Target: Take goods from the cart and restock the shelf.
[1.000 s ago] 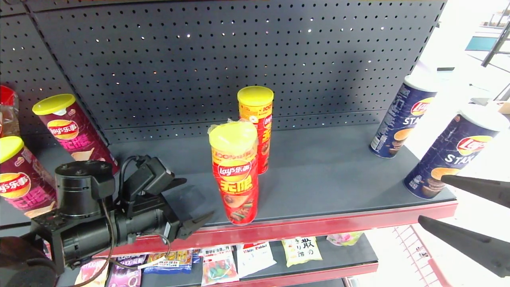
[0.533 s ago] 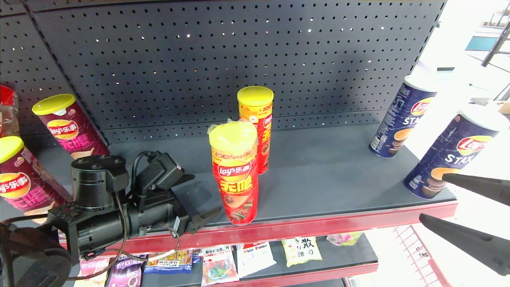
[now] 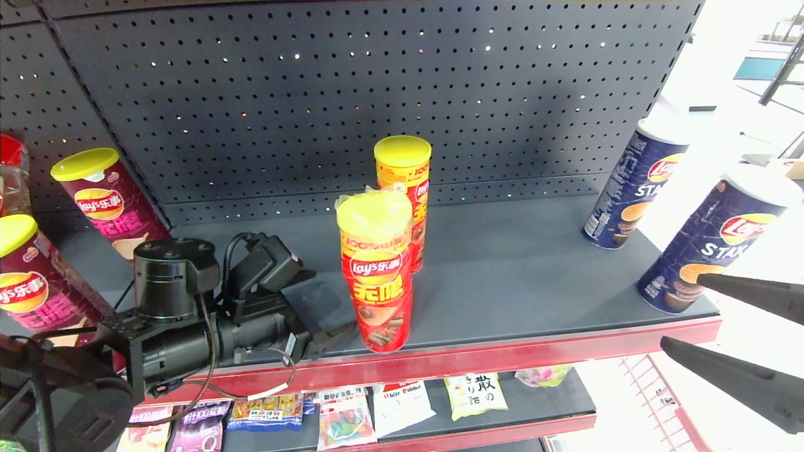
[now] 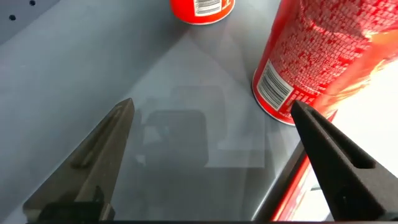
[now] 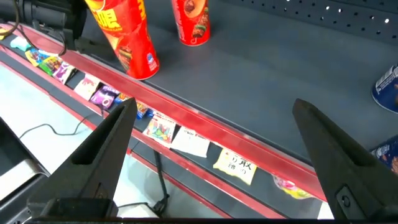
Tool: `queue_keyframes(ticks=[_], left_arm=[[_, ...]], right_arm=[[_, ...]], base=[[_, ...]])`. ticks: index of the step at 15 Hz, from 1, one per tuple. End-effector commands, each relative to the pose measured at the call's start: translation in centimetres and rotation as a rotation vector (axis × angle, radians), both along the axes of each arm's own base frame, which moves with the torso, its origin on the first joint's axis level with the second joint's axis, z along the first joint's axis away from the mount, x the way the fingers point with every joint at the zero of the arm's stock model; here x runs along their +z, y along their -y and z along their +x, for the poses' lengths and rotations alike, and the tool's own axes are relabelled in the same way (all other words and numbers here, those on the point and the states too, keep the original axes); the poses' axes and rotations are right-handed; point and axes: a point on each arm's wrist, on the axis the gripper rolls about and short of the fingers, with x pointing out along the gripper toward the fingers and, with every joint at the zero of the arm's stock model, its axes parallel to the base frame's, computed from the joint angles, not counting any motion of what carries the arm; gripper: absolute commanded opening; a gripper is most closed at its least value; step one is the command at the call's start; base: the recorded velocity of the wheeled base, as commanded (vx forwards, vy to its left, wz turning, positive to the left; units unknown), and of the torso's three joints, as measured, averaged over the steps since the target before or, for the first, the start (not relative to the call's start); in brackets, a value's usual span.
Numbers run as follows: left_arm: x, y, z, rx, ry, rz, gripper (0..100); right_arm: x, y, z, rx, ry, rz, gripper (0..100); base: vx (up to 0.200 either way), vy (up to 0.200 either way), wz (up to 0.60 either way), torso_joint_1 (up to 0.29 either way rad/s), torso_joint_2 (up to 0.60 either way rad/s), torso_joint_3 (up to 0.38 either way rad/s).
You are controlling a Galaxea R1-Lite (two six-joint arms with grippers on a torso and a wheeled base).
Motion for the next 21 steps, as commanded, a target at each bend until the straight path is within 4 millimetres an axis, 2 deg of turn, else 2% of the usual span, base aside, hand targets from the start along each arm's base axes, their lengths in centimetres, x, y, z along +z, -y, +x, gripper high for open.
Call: queue_keyframes(ticks=[1,9,21], left_arm=[[-0.2,0.3,0.1,-0.006,-0.004,0.002,100],[0.4,1.1,1.3,-0.014,0.026,-0.011,100],[0.7,1.6,2.1,-0.017,0.043,-0.018,100]], right_arm=[[-0.1,0.0,0.1,-0.001,-0.004,-0.003,100],[-0.1,0.1,-0.2,-0.013,0.004,0.0,100],[-0.4,0.5,-0.9,-0.018,0.014,0.005,100]], base=[[0.0,0.0,0.0,0.0,0.0,0.0],[0.0,0.0,0.0,0.0,0.0,0.0],[0.0,0.0,0.0,0.0,0.0,0.0]])
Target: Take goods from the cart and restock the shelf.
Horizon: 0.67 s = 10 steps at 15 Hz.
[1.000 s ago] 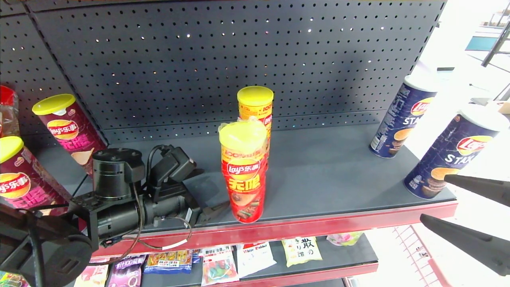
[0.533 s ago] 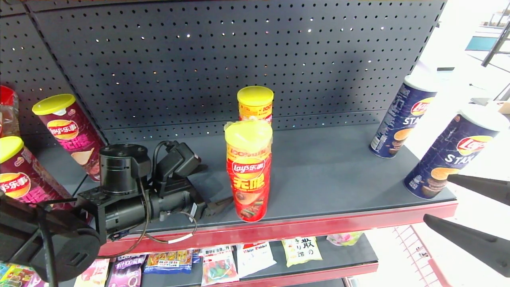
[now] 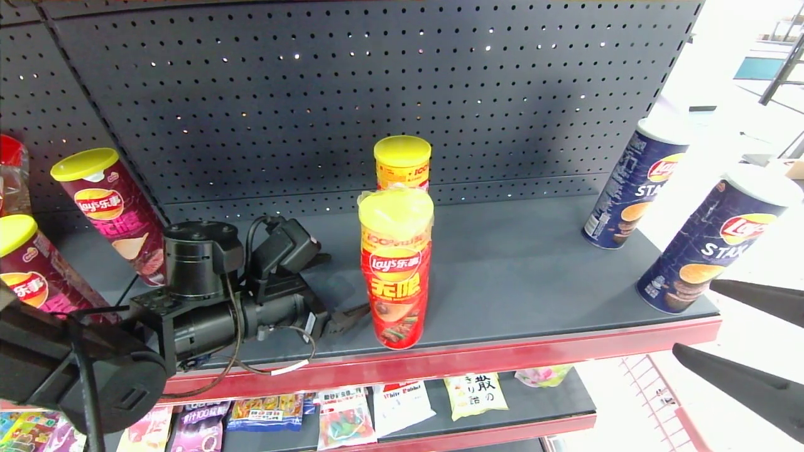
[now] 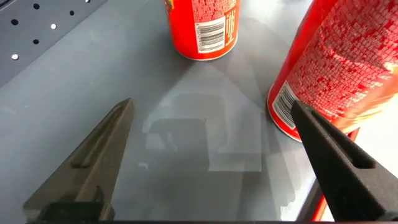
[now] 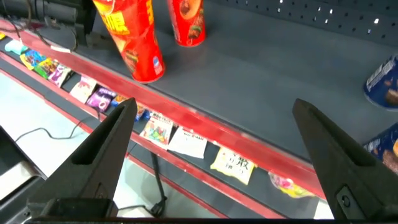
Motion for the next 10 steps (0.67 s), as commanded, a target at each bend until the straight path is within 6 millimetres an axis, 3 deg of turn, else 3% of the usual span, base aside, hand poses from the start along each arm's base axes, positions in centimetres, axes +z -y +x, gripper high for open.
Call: queue_keyframes(ticks=[1,2,4,6,10], left_arm=[[0.3,-0.2,-0.3,0.005,0.006,-0.004,100],[0.5,-0.6,-0.6,0.012,0.012,-0.006,100],[1.0,-2.8,-3.1,0.051,0.01,-0.006,100],[1.2,-4.8,-6.5,0.08,0.01,-0.01,100],[2.6,-9.3,-14.8,0.218,-0.01,-0.076,100]], right_arm=[[-0.7,0.3,-0.5,-0.002,-0.007,-0.007,100],[-1.0,0.4,-0.7,-0.002,-0.007,-0.007,100],[-1.1,0.8,-1.4,-0.023,0.011,-0.001,100],[-1.4,1.4,-2.2,-0.04,-0.009,-0.016,100],[-3.3,4.4,-7.0,-0.143,-0.062,-0.068,100]], base=[[0.0,0.0,0.0,0.0,0.0,0.0],[0.0,0.0,0.0,0.0,0.0,0.0],[0.0,0.0,0.0,0.0,0.0,0.0],[0.0,0.0,0.0,0.0,0.0,0.0],[0.0,0.0,0.0,0.0,0.0,0.0]])
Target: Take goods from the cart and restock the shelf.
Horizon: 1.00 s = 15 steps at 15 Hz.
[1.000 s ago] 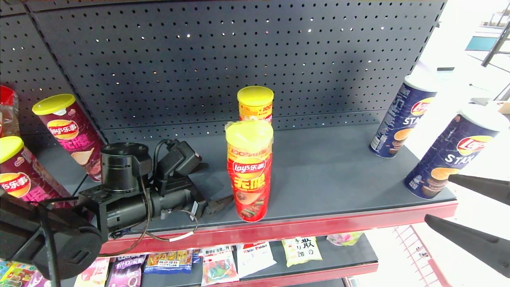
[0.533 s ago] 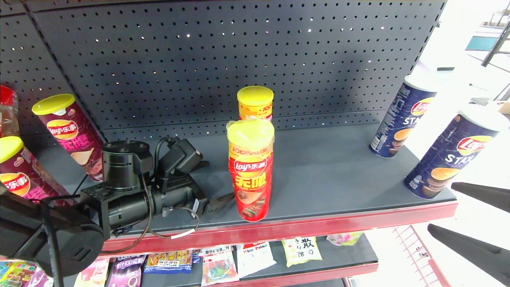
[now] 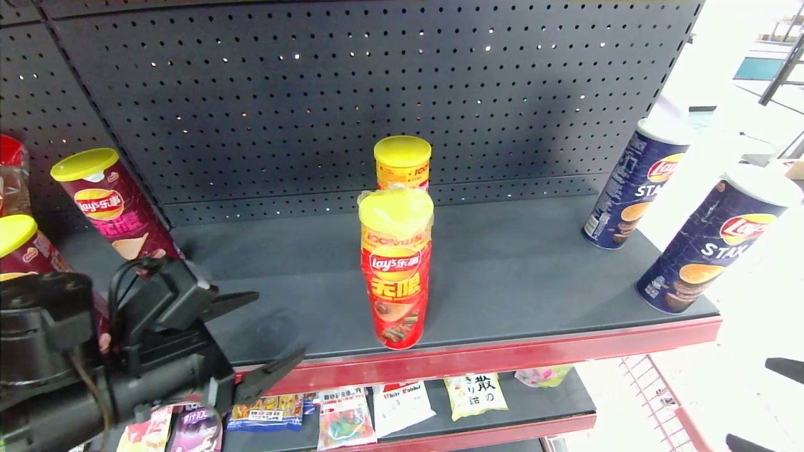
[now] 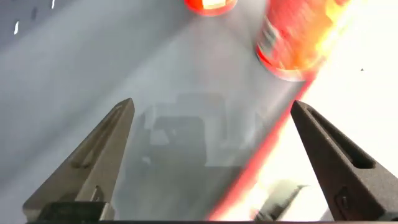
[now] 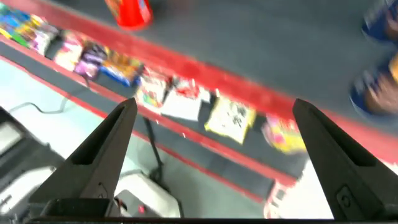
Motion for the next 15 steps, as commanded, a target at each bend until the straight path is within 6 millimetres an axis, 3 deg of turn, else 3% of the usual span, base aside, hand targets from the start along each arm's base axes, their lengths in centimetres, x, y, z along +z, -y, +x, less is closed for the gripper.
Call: queue_keyframes(ticks=[1,4,6,7,9,11,12,13,15], left_arm=[[1.7,-4.0,-7.8,0.148,0.029,-0.07,100],[2.1,-6.0,-16.5,0.224,-0.085,-0.09,100],[0.4,-7.1,-21.6,0.302,-0.125,-0.056,100],[-0.2,-7.3,-22.8,0.377,-0.122,-0.055,100],[-0.7,-7.2,-23.5,0.576,-0.122,-0.098,100],[-1.1,-7.0,-23.4,0.697,-0.132,-0.109,100],[-2.0,-6.8,-23.4,0.771,-0.14,-0.117,100],[-2.7,-6.8,-23.4,0.776,-0.125,-0.123,100],[-3.7,-6.7,-23.3,0.672,-0.046,-0.191,100]], right_arm=[[-0.8,2.3,-3.8,-0.096,0.063,0.013,100],[-2.6,3.8,-7.3,-0.272,0.044,-0.021,100],[-4.1,3.5,-8.8,-0.423,0.023,-0.03,100],[-4.4,3.2,-9.0,-0.508,0.008,-0.022,100],[-5.6,2.1,-8.8,-0.728,-0.037,-0.015,100],[-7.0,1.6,-9.0,-0.817,-0.028,-0.033,100],[-8.6,1.5,-8.9,-0.813,-0.028,-0.087,100],[-8.4,1.5,-8.7,-0.799,-0.004,-0.076,100],[-8.6,1.6,-7.0,-0.559,0.172,0.01,100]], base=[[0.0,0.0,0.0,0.0,0.0,0.0],[0.0,0.0,0.0,0.0,0.0,0.0],[0.0,0.0,0.0,0.0,0.0,0.0],[0.0,0.0,0.0,0.0,0.0,0.0],[0.0,0.0,0.0,0.0,0.0,0.0],[0.0,0.0,0.0,0.0,0.0,0.0],[0.0,0.0,0.0,0.0,0.0,0.0],[0.0,0.0,0.0,0.0,0.0,0.0],[0.0,0.0,0.0,0.0,0.0,0.0]])
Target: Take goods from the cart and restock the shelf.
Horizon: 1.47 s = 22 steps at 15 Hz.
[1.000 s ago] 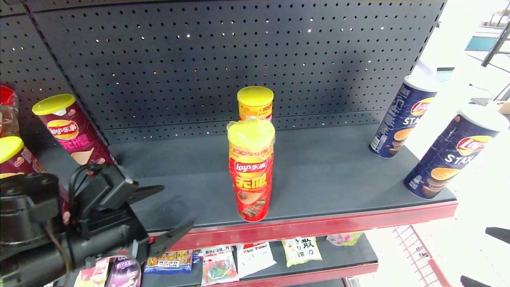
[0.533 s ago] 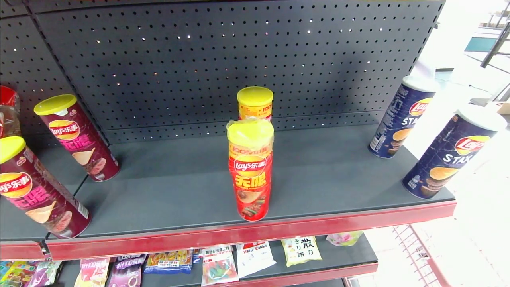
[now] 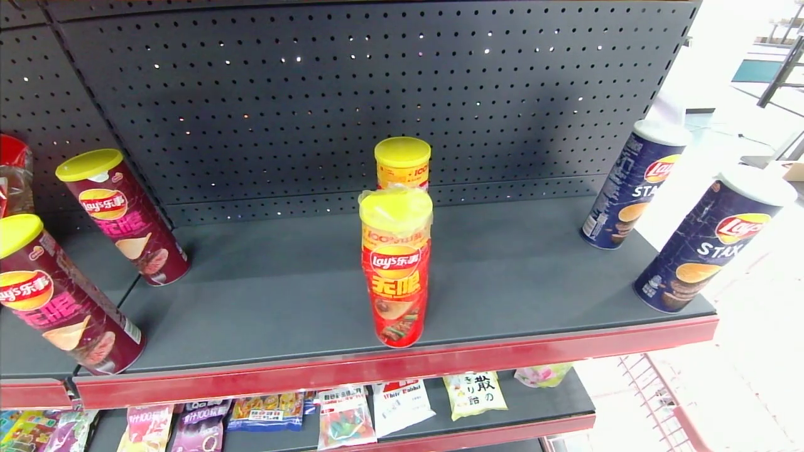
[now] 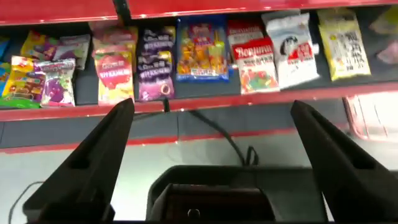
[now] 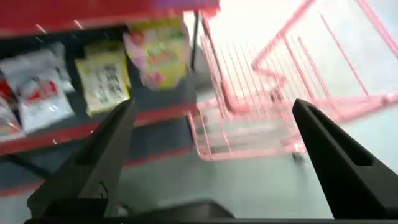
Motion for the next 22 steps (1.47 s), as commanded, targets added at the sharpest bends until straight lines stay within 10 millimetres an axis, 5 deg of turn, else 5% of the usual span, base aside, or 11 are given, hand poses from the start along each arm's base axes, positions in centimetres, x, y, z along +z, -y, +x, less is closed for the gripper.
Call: queue_keyframes(ticks=[1,5,9,12,14,22], left_arm=[[-1.5,0.1,0.4,-0.036,0.107,-0.016,100],[-2.4,0.1,2.9,-0.04,0.334,0.014,100],[-2.6,0.1,3.0,-0.051,0.34,0.004,100],[-2.7,0.3,3.3,-0.113,0.409,-0.014,100],[-3.1,-0.2,3.5,0.101,0.4,0.028,100],[-3.3,0.0,3.5,0.0,0.373,0.012,100]], right_arm=[[-1.9,0.2,1.3,0.105,0.047,-0.002,100],[-0.2,0.5,2.6,0.18,0.041,0.002,100],[-3.5,0.7,1.8,0.324,0.118,0.008,100],[-3.5,0.9,2.1,0.175,0.175,0.057,100],[-3.6,1.0,1.4,0.066,0.251,0.075,100],[-4.3,0.8,1.5,0.161,0.212,0.085,100]], base=[[0.0,0.0,0.0,0.0,0.0,0.0],[0.0,0.0,0.0,0.0,0.0,0.0],[0.0,0.0,0.0,0.0,0.0,0.0],[0.0,0.0,0.0,0.0,0.0,0.0],[0.0,0.0,0.0,0.0,0.0,0.0],[0.0,0.0,0.0,0.0,0.0,0.0]])
